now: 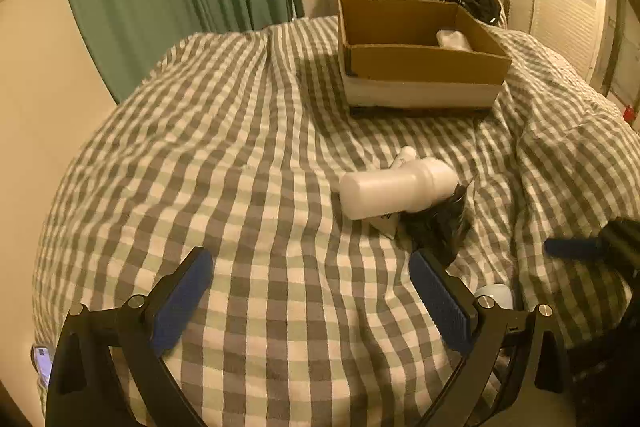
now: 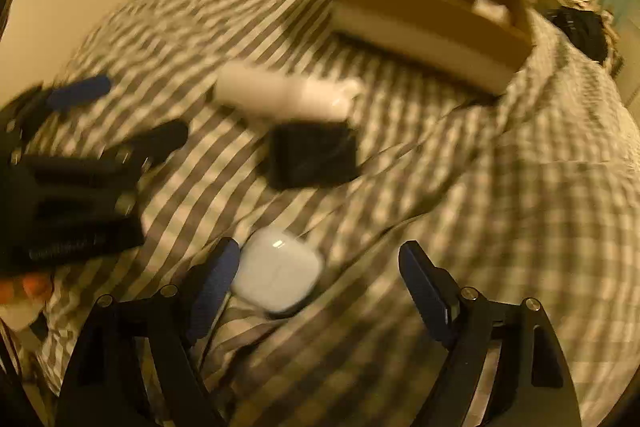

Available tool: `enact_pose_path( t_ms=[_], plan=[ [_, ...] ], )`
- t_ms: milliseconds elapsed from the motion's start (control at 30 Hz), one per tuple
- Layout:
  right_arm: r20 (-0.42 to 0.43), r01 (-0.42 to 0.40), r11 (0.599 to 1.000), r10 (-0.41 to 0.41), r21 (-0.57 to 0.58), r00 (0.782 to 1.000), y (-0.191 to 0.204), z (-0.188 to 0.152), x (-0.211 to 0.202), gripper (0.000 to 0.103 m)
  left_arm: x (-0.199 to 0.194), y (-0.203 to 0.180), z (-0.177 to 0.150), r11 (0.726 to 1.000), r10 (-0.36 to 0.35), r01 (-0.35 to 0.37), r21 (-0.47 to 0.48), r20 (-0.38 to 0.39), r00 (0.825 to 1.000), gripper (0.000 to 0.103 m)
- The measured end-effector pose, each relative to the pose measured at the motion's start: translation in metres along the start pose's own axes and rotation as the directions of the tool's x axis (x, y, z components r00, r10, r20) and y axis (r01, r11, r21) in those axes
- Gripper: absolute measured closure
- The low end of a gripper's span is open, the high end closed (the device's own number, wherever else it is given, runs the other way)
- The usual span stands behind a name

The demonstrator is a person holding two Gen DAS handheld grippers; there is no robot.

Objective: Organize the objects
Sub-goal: 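Grasp the white earbud case with the right tool, then grasp the white bottle with the left tool while the right tool holds the earbud case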

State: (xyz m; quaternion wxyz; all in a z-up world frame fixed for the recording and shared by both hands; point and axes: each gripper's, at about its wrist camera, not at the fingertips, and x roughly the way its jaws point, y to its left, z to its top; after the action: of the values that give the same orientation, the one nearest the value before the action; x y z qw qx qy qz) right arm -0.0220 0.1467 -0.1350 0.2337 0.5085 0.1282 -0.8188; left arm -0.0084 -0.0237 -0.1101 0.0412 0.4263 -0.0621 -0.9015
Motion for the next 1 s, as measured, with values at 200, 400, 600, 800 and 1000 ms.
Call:
enact_pose_path(
  t_ms=[200,400,600,800,1000],
  plan=[
    [-0.075,-0.065,0.998,0.063,-0.019,0.995,0.011,-0.008,0.026,0.051,0.002,-0.001,0.002,1.0,0.0,0.0,0.008,-0.005,1.0,0.002],
    [0.0,-0.083,0.996,0.083,0.012,0.997,-0.004,-0.006,-0.001,0.052,0.006,-0.006,0.013,0.999,-0.028,0.028,0.027,0.005,1.0,0.002],
    [0.088,-0.006,0.997,0.0,0.075,0.996,-0.047,0.011,-0.028,0.052,0.029,-0.027,0.043,0.987,0.03,-0.04,0.157,0.062,0.998,0.002],
    [0.098,-0.006,0.988,-0.01,0.157,0.995,-0.082,0.027,-0.019,0.052,0.061,-0.052,0.056,0.943,-0.101,0.099,0.319,-0.01,0.995,0.002],
    [0.092,-0.035,0.986,0.021,0.161,0.996,-0.085,0.027,-0.011,0.056,0.078,-0.054,0.063,0.915,-0.253,0.28,0.289,-0.128,0.959,0.024]
  ],
)
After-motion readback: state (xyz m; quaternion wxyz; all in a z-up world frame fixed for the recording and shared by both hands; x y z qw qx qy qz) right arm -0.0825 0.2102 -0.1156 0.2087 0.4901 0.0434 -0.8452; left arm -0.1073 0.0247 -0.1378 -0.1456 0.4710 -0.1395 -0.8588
